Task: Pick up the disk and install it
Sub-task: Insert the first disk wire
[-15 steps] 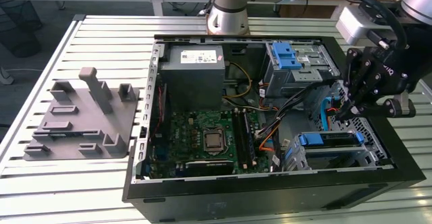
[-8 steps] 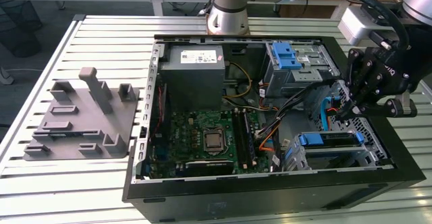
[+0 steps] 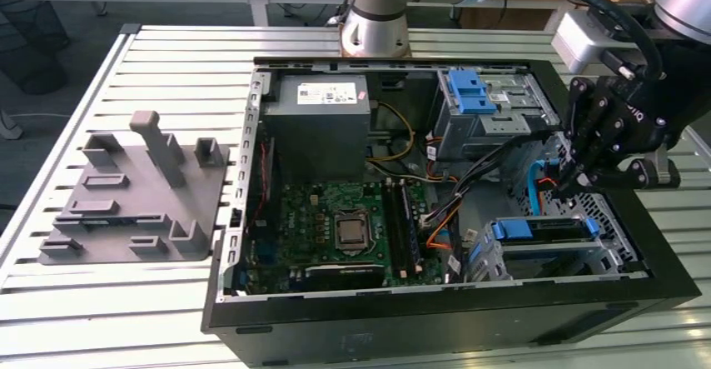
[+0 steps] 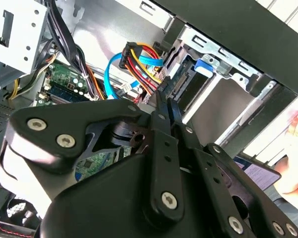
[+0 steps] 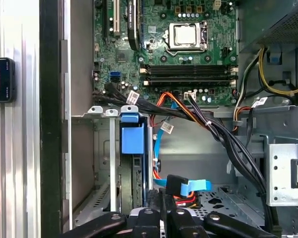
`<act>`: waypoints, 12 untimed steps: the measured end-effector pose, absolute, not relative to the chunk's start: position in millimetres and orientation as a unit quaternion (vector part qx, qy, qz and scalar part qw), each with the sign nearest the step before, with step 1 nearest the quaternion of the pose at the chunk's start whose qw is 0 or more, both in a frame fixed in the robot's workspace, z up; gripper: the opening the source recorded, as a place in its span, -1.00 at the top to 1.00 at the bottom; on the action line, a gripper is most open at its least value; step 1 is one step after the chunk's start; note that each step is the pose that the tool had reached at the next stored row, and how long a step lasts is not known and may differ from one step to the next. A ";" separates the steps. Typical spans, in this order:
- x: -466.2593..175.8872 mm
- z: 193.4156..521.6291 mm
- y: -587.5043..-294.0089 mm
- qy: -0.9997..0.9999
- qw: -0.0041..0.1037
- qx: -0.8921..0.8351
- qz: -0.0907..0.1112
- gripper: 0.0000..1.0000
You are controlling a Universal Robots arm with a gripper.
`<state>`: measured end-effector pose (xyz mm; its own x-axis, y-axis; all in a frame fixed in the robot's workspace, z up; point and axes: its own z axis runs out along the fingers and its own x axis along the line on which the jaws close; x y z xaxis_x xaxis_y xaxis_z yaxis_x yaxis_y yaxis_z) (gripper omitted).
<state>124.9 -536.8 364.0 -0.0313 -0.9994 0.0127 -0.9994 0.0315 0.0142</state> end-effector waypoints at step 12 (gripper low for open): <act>124.9 353.7 -536.6 -0.718 0.004 0.696 0.004 0.50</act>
